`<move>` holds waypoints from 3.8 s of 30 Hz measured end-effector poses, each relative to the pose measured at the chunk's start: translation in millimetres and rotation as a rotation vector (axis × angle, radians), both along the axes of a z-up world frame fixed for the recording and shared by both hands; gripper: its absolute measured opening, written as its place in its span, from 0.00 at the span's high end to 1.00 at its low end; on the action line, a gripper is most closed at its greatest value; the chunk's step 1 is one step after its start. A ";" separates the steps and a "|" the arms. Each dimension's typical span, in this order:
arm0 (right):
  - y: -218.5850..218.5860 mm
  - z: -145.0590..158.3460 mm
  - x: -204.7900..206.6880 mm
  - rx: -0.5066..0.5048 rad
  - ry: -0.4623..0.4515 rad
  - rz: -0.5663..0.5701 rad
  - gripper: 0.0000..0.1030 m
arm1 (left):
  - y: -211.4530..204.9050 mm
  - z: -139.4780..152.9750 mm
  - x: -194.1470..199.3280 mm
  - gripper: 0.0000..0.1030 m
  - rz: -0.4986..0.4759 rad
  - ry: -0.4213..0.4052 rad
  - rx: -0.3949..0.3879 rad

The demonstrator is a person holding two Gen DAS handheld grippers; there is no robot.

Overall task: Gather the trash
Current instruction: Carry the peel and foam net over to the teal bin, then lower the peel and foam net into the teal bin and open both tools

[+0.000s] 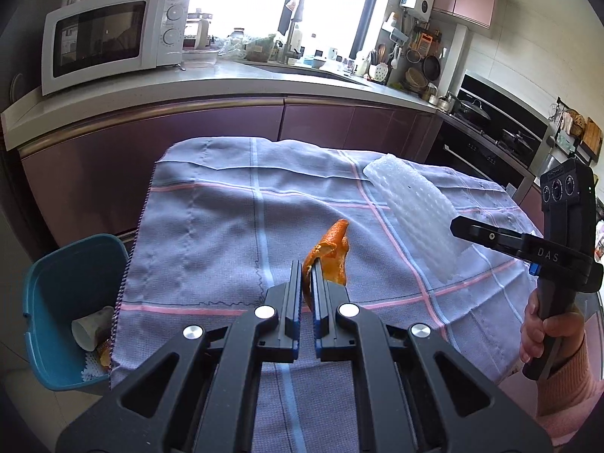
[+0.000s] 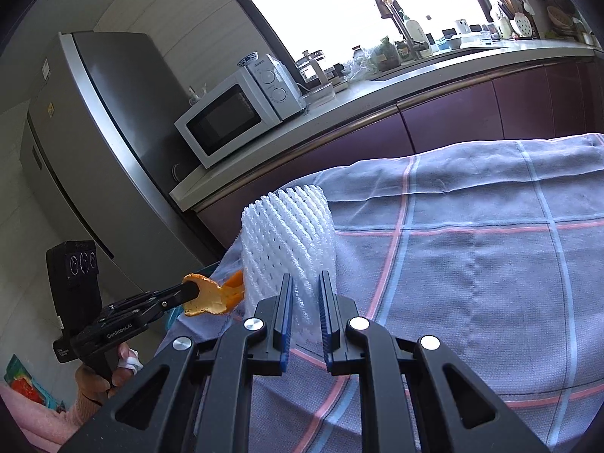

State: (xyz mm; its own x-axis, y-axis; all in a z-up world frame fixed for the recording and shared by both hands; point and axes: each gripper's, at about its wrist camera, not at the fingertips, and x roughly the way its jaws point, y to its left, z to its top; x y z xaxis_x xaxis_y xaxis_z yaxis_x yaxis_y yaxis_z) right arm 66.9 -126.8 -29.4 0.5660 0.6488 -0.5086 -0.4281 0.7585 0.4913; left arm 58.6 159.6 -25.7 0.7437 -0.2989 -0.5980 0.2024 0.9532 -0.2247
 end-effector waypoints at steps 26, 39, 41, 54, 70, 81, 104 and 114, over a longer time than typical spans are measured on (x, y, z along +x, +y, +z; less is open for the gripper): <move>67.2 5.9 -1.0 0.005 -0.007 0.139 0.88 | 72.9 17.1 -42.3 0.95 0.157 -0.037 -0.001; 107.3 6.6 4.0 -0.007 -0.005 0.216 0.88 | 109.1 16.1 -54.2 0.95 0.237 -0.038 -0.002; 113.2 6.4 4.8 -0.007 -0.003 0.228 0.88 | 114.9 15.2 -55.5 0.95 0.248 -0.036 0.000; 146.1 6.0 11.2 -0.023 0.007 0.298 0.88 | 142.6 12.9 -64.6 0.95 0.310 -0.037 0.005; 187.7 8.0 16.9 -0.056 0.000 0.377 0.88 | 170.8 5.2 -70.8 0.95 0.379 -0.021 0.018; 209.4 6.1 23.5 -0.074 0.007 0.410 0.88 | 179.5 2.3 -72.1 0.95 0.406 -0.012 0.023; 249.0 -5.6 32.9 -0.114 0.032 0.460 0.88 | 188.7 -7.4 -70.8 0.95 0.452 0.018 0.024; 260.0 -7.8 35.3 -0.130 0.038 0.468 0.88 | 193.6 -12.9 -71.5 0.95 0.468 0.026 0.021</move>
State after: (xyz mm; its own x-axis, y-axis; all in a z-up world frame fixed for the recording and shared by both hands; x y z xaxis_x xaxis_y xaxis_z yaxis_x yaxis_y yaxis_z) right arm 102.3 133.2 -37.2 0.2078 0.7590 -0.6171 -0.7213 0.5450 0.4274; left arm -12.9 353.2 -38.6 0.7801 0.0775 -0.6208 -0.2559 0.9450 -0.2037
